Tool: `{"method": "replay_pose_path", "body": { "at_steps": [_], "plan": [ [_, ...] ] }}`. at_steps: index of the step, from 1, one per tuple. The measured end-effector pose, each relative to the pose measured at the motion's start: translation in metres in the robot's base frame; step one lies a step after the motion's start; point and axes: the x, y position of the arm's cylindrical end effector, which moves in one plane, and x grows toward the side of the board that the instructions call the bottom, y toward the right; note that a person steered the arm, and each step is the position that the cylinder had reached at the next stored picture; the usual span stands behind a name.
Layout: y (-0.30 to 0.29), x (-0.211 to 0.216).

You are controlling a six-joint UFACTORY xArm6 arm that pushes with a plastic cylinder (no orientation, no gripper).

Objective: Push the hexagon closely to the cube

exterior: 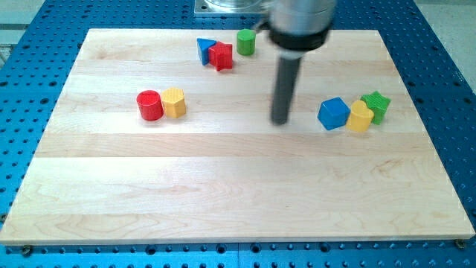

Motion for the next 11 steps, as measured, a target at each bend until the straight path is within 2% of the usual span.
{"method": "replay_pose_path", "body": {
  "at_steps": [1,2,3,4,5,7,8,9,10,11],
  "plan": [
    [-0.146,0.011],
    [-0.263,-0.035],
    [-0.271,-0.059],
    [-0.219,-0.059],
    [-0.238,-0.053],
    [-0.152,-0.078],
    [-0.153,-0.078],
    [-0.190,-0.068],
    [-0.151,-0.043],
    [-0.213,-0.042]
  ]
}}
